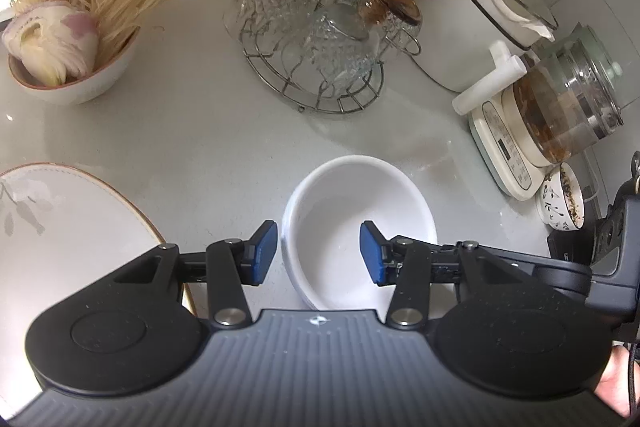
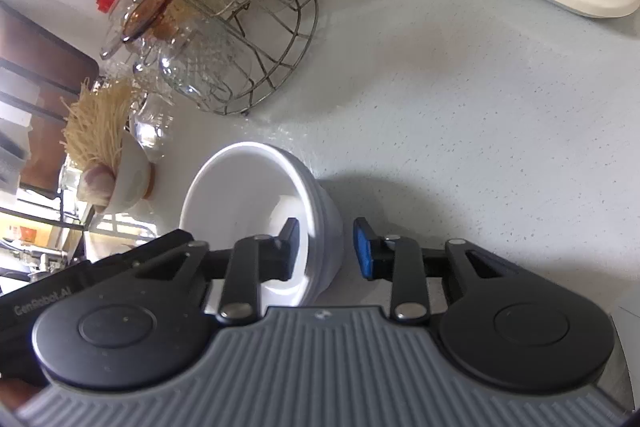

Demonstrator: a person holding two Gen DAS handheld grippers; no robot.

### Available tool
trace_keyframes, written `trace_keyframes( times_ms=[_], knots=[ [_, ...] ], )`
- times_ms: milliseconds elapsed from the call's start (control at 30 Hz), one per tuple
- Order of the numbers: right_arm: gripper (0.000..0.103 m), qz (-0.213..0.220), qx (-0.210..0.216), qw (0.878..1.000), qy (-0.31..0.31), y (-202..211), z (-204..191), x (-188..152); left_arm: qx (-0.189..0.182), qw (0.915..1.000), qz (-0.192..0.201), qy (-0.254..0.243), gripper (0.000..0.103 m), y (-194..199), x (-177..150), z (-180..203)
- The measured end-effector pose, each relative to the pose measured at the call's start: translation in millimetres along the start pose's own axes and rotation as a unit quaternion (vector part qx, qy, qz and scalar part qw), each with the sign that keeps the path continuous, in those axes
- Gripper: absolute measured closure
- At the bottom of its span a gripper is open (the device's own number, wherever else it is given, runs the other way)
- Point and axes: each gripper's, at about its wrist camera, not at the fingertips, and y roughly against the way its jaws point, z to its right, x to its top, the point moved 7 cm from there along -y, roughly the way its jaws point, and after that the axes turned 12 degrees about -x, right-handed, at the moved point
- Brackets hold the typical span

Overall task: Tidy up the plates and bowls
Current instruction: 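Close both grippers on the rim of the nested white and blue bowls, then lift the nested bowls with both grippers and carry them over the floral plate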

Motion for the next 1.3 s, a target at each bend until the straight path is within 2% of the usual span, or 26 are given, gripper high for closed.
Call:
trace_keyframes(
  times_ms=[167, 467, 800, 1167, 1300],
  knots=[
    [0.085, 0.004, -0.002, 1.0, 0.005, 2, -1, 1, 0.003, 1.0, -0.007, -0.002, 0.053, -6, -5, 3],
    [0.087, 0.008, -0.01, 1.0, -0.006, 8, 10, -2, 0.003, 1.0, -0.008, 0.003, 0.055, -10, -8, 2],
    [0.088, 0.012, -0.02, 1.0, -0.019, 14, 22, -4, -0.003, 0.9993, -0.037, 0.008, 0.056, -31, -16, 4],
    [0.088, 0.02, -0.029, 0.999, -0.024, 16, 27, -4, -0.007, 0.9988, -0.045, 0.018, 0.083, -46, -18, -2],
    [0.088, 0.02, -0.03, 0.999, -0.026, 16, 28, -5, -0.014, 0.9986, -0.044, 0.027, 0.084, -46, -18, -6]
  ],
)
